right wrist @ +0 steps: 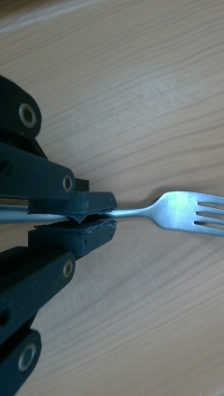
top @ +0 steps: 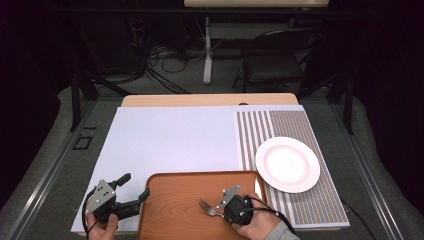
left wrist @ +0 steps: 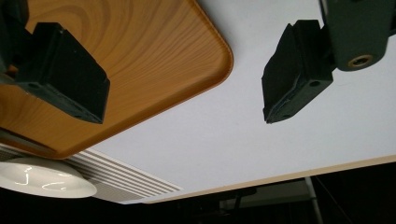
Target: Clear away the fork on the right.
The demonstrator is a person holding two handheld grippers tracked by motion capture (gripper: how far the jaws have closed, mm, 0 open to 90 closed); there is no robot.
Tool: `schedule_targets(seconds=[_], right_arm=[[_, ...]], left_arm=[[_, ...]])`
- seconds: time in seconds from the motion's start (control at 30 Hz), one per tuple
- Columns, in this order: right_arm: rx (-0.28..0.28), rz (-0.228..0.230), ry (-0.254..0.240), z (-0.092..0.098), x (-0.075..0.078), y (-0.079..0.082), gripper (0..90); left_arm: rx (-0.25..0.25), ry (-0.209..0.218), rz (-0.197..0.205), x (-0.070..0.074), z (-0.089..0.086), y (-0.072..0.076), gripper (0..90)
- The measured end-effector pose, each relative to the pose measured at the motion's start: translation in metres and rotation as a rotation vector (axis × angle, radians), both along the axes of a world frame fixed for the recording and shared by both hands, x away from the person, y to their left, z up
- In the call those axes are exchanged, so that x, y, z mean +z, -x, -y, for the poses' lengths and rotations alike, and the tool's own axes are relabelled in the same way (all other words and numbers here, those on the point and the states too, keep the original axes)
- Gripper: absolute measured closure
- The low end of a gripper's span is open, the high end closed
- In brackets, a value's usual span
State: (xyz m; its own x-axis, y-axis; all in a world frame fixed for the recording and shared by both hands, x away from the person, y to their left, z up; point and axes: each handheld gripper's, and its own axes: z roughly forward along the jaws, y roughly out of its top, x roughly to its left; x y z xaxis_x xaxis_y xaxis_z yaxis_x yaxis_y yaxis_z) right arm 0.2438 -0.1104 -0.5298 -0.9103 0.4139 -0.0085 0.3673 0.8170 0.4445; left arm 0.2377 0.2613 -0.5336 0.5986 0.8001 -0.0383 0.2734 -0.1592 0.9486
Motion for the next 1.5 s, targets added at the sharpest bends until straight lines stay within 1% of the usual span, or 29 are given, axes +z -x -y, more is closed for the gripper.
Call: schedule_targets(seconds=[0.1, 0.2, 0.23, 0.27, 0.3, 0.33, 0.37, 0.4, 0.43, 0.47, 0.5, 0.67, 0.7, 0.8, 0.87, 0.93, 1.1, 1.13, 1.2, 1.3, 1.33, 1.37, 1.5], right_arm=[[0.005, -0.007, -0.005, 0.001, -0.001, 0.000, 83.6], [0.002, -0.005, -0.009, 0.001, -0.001, 0.000, 82.5], [-0.002, -0.002, -0.023, 0.002, 0.000, 0.000, 81.3], [-0.002, -0.002, -0.023, 0.002, 0.000, 0.000, 81.3], [-0.007, 0.000, -0.047, 0.004, 0.003, -0.001, 79.1], [-0.008, -0.002, -0.059, 0.005, 0.004, -0.001, 79.1], [-0.005, -0.004, -0.072, 0.005, 0.005, -0.001, 79.8], [-0.005, -0.004, -0.072, 0.005, 0.005, -0.001, 79.8], [0.008, -0.003, -0.089, 0.007, 0.007, -0.001, 83.9], [0.011, -0.001, -0.090, 0.007, 0.007, -0.001, 85.8], [0.029, 0.003, -0.093, 0.007, 0.007, -0.001, 89.4], [0.053, 0.001, -0.109, 0.006, 0.005, -0.001, 90.0], [0.059, -0.011, -0.113, 0.005, 0.003, 0.000, 90.0], [0.070, -0.019, -0.107, 0.003, 0.000, 0.001, 90.0], [0.068, -0.027, -0.096, 0.002, -0.003, 0.000, 90.0], [0.060, -0.032, -0.097, 0.003, -0.004, -0.001, 90.0], [0.049, -0.025, -0.098, 0.005, -0.004, -0.003, 90.0], [0.035, -0.025, -0.101, 0.007, -0.005, -0.006, 90.0], [0.033, -0.024, -0.099, 0.007, -0.005, -0.006, 90.0], [0.010, -0.025, -0.101, 0.011, -0.006, -0.009, 90.0], [0.010, -0.025, -0.101, 0.011, -0.006, -0.009, 90.0], [0.012, -0.022, -0.100, 0.013, -0.006, -0.010, 90.0], [-0.012, -0.024, -0.100, 0.020, -0.005, -0.012, 90.0]], left_arm=[[-0.001, -0.002, -0.001, 0.000, 0.000, 0.000, 15.3], [-0.001, -0.001, 0.001, 0.000, 0.000, 0.000, 15.3], [-0.002, -0.002, -0.002, 0.000, 0.000, 0.000, 15.3], [-0.001, -0.002, -0.002, 0.000, 0.000, 0.000, 15.3], [0.001, -0.001, 0.000, 0.000, 0.000, 0.000, 15.3], [0.001, 0.000, -0.001, 0.000, 0.000, 0.000, 15.3], [0.001, 0.000, -0.001, 0.000, 0.000, 0.000, 15.3], [0.001, 0.000, -0.001, 0.000, 0.000, 0.000, 15.3], [-0.002, -0.003, -0.003, 0.000, 0.000, 0.000, 15.3], [-0.002, -0.003, -0.003, 0.000, 0.000, 0.000, 15.3], [-0.002, -0.002, -0.003, 0.000, 0.000, 0.000, 15.3], [-0.002, -0.002, -0.003, 0.000, 0.000, 0.001, 15.3], [-0.003, -0.003, -0.002, 0.000, 0.000, 0.000, 15.3], [-0.001, 0.000, 0.000, 0.000, 0.000, 0.000, 15.3], [-0.003, -0.002, -0.002, 0.000, 0.000, 0.000, 15.3], [0.000, 0.000, -0.001, 0.000, 0.000, 0.000, 15.3], [0.000, 0.000, -0.001, 0.000, 0.000, 0.000, 15.3], [-0.001, -0.001, 0.000, 0.000, 0.000, 0.001, 15.3], [-0.001, -0.001, -0.001, 0.000, 0.000, 0.001, 15.3], [0.000, 0.000, -0.001, 0.000, 0.000, 0.000, 15.3], [0.000, 0.000, -0.001, 0.000, 0.000, 0.000, 15.3], [0.000, 0.001, -0.001, 0.000, 0.000, 0.000, 15.3], [-0.003, -0.001, -0.002, 0.000, 0.000, 0.000, 15.3]])
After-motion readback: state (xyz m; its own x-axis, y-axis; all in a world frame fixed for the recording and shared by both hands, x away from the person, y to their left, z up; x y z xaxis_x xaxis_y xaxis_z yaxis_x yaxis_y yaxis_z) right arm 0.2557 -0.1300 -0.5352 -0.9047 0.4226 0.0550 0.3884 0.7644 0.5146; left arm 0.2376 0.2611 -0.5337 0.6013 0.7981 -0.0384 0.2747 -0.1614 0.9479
